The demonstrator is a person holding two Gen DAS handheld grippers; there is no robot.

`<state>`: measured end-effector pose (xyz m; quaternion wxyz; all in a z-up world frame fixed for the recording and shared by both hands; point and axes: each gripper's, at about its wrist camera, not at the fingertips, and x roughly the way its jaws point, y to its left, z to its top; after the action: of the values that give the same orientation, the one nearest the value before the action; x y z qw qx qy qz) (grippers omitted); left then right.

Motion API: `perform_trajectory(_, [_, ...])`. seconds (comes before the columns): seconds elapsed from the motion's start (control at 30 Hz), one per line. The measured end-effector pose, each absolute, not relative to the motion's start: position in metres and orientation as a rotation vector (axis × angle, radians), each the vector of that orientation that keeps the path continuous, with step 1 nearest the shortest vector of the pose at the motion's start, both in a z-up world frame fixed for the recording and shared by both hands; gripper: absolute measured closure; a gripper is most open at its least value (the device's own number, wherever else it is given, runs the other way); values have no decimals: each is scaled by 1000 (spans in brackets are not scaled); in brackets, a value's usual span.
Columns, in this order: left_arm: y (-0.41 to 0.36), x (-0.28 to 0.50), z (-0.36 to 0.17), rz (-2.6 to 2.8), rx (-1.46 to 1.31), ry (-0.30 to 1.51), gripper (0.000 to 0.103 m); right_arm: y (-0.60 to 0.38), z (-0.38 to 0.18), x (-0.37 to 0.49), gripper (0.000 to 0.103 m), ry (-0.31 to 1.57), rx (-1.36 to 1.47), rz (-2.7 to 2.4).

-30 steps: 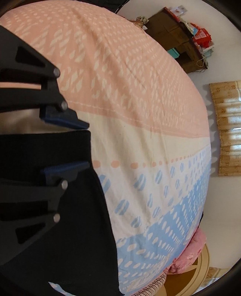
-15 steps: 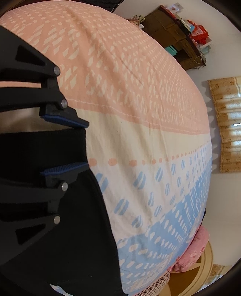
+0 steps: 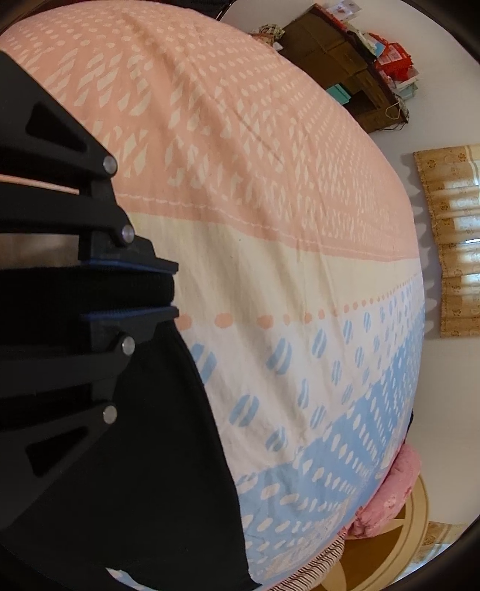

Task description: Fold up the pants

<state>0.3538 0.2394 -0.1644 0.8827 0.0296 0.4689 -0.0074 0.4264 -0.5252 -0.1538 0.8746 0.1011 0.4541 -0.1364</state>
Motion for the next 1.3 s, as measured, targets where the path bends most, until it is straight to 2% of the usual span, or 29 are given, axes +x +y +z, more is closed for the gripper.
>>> perform_trajectory(0.13, [238,355,-165,-12,95,976,75,-532,-171,440,3,1000,258,-225])
perform_trajectory(0.2, [237,356,-165,-13,117,981,73,-530,-176,442,11,1009,270,-181])
perform_trajectory(0.23, [238,356,-165,-17,119,983,73,-526,-177,442,23,1011,248,-175])
perform_trajectory(0.27, [238,357,-165,-20,120,986,74,-524,-177,443,44,1018,231,-174])
perform_trajectory(0.3, [238,358,-166,-25,120,991,75,-522,-177,444,54,1026,214,-172])
perform_trajectory(0.37, [237,357,-166,-53,120,990,87,-525,-174,442,89,1026,241,-146])
perform_trajectory(0.4, [236,357,-166,-67,121,987,88,-526,-173,440,93,1023,270,-129])
perform_trajectory(0.53, [235,354,-162,-66,104,960,92,-522,-163,426,94,974,269,-126])
perform_trajectory(0.8, [243,337,-134,-67,34,866,92,-519,-127,383,94,825,275,-101])
perform_trajectory(1.07, [248,306,-109,-136,-35,751,92,-532,-96,306,94,630,307,-30])
perform_trajectory(1.3, [259,266,-101,-205,-122,674,92,-544,-96,237,95,550,325,22])
